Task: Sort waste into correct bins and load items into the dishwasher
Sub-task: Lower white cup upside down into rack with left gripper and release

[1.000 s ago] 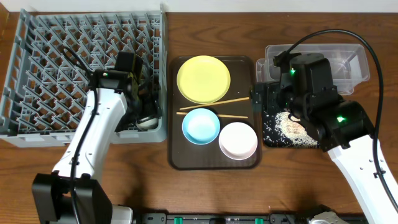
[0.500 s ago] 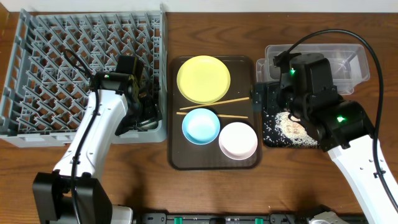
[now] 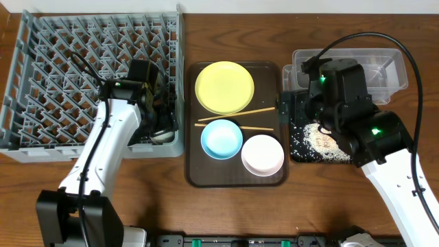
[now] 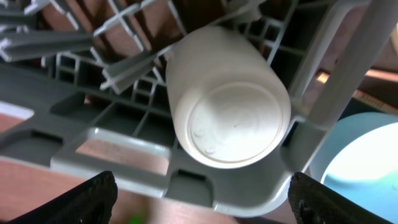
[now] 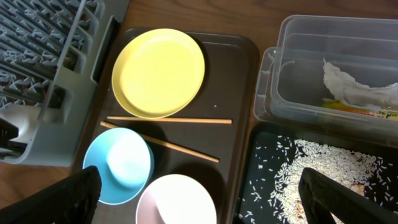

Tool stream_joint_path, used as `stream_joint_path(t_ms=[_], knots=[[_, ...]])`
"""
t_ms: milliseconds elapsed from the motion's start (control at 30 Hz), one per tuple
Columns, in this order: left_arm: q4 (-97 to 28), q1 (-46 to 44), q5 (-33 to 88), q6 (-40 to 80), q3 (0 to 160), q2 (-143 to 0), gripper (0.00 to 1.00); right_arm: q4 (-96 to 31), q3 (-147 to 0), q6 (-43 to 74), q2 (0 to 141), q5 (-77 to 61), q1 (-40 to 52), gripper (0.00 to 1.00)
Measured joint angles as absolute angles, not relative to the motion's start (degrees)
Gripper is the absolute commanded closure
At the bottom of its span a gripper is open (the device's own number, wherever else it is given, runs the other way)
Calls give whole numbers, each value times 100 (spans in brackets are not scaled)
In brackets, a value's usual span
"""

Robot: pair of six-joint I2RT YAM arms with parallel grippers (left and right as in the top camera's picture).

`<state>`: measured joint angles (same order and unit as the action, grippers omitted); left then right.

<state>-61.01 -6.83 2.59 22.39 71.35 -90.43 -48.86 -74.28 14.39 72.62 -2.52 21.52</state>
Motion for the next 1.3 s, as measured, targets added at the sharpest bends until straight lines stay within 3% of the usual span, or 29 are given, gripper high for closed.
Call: stream_joint_path(t_ms=[1300], knots=[[-6464,-685,193,1903,6807,-9043,11,-4888,-7428,1378,7262,-185,2152,1]])
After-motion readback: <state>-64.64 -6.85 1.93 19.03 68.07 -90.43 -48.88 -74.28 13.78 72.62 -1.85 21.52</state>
